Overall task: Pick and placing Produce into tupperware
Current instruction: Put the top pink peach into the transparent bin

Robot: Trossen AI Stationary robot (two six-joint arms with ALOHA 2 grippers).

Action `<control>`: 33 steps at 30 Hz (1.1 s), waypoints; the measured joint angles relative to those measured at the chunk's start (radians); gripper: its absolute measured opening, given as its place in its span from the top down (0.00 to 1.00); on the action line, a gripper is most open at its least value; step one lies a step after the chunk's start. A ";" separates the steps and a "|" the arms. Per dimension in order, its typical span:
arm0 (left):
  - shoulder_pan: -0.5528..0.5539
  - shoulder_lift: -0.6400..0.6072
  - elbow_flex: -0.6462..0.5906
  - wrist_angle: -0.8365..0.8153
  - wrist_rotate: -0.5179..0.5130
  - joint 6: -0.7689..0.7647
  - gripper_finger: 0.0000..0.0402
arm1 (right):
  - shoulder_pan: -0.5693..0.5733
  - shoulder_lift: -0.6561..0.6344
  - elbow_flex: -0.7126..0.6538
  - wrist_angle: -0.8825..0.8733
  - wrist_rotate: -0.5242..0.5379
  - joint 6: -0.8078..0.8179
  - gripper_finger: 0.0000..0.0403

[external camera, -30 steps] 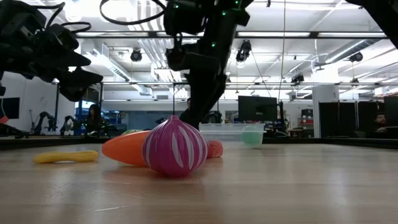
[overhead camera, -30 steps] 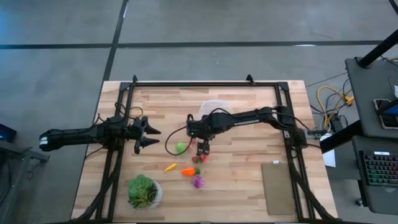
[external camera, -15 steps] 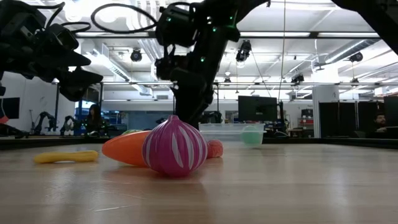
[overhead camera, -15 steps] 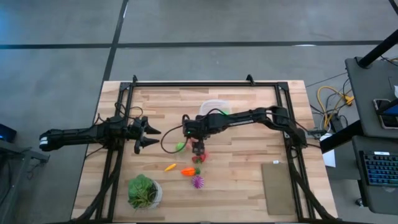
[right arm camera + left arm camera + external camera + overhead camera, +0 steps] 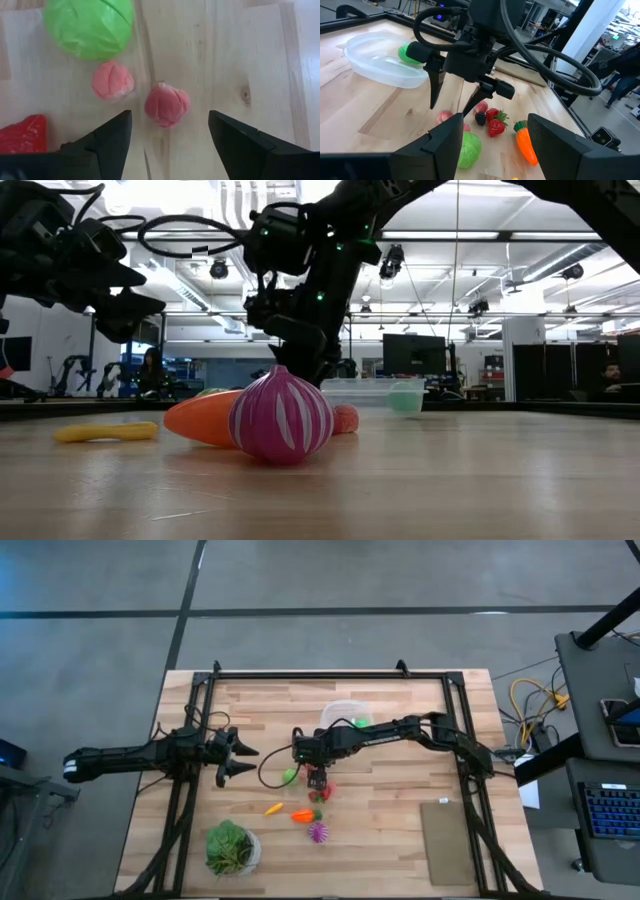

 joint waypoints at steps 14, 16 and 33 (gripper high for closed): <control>0.000 0.000 0.000 0.000 0.000 0.000 0.48 | -0.013 0.000 0.000 0.036 0.000 -0.007 0.45; 0.000 0.000 0.000 0.000 0.000 0.000 0.48 | -0.016 0.000 -0.004 0.038 0.000 -0.006 0.45; 0.000 0.000 0.000 0.000 0.000 0.000 0.48 | -0.017 -0.002 -0.041 0.061 -0.008 0.031 0.48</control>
